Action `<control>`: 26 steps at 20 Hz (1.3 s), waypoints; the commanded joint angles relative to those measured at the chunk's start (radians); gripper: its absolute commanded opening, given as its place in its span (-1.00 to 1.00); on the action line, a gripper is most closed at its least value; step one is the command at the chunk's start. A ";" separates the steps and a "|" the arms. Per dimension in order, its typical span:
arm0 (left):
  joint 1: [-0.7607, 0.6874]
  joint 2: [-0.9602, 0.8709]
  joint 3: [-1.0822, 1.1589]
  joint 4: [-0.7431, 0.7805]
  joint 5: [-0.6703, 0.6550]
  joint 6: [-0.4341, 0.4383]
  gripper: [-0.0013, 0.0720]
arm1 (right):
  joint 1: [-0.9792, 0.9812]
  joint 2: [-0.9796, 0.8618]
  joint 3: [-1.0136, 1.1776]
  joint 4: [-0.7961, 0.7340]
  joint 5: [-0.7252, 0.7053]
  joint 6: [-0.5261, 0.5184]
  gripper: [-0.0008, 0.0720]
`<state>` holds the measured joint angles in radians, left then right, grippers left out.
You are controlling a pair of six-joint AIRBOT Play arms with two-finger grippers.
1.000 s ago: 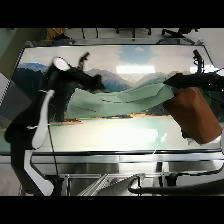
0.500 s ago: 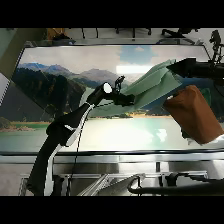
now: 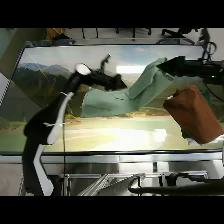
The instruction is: Fold the shirts.
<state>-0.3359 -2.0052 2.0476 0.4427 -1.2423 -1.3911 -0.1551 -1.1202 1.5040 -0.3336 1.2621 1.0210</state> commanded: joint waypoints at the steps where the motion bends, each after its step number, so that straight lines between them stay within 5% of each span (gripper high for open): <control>1: 0.193 0.201 -0.005 -0.232 -0.153 0.095 -0.93 | 0.216 -0.045 0.000 -0.002 -0.197 -0.016 -0.93; 8: 0.435 0.429 -0.005 -0.278 -0.173 0.146 -0.93 | 0.856 -0.397 0.001 0.034 -1.081 -0.293 -0.89; 9: 0.438 0.438 -0.005 -0.278 -0.175 0.152 -0.93 | 0.922 -0.452 0.003 0.030 -1.202 -0.365 -0.58; 10: 0.438 0.443 -0.005 -0.278 -0.181 0.153 -0.93 | 0.967 -0.494 0.007 0.028 -1.279 -0.453 0.19; 11: 0.434 0.444 -0.005 -0.281 -0.185 0.154 -0.93 | 0.980 -0.506 0.007 0.028 -1.273 -0.502 0.50; 17: 0.422 0.443 -0.005 -0.282 -0.229 0.168 -0.93 | 0.777 -0.311 0.007 -0.007 -0.931 -0.461 0.19; 19: 0.422 0.443 -0.005 -0.281 -0.230 0.167 -0.93 | 0.635 -0.250 0.007 -0.121 -0.748 -0.292 0.23; 22: 0.421 0.443 -0.005 -0.282 -0.229 0.166 -0.92 | 0.377 -0.227 0.007 -0.400 -0.399 0.088 0.69; 26: 0.421 0.443 -0.005 -0.282 -0.223 0.155 -0.92 | 0.132 -0.299 0.007 -0.440 -0.122 0.187 0.69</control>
<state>0.0856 -1.5627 2.0430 0.1604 -1.4693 -1.2293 0.1417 -1.3880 1.5112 -0.6937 0.8825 1.0660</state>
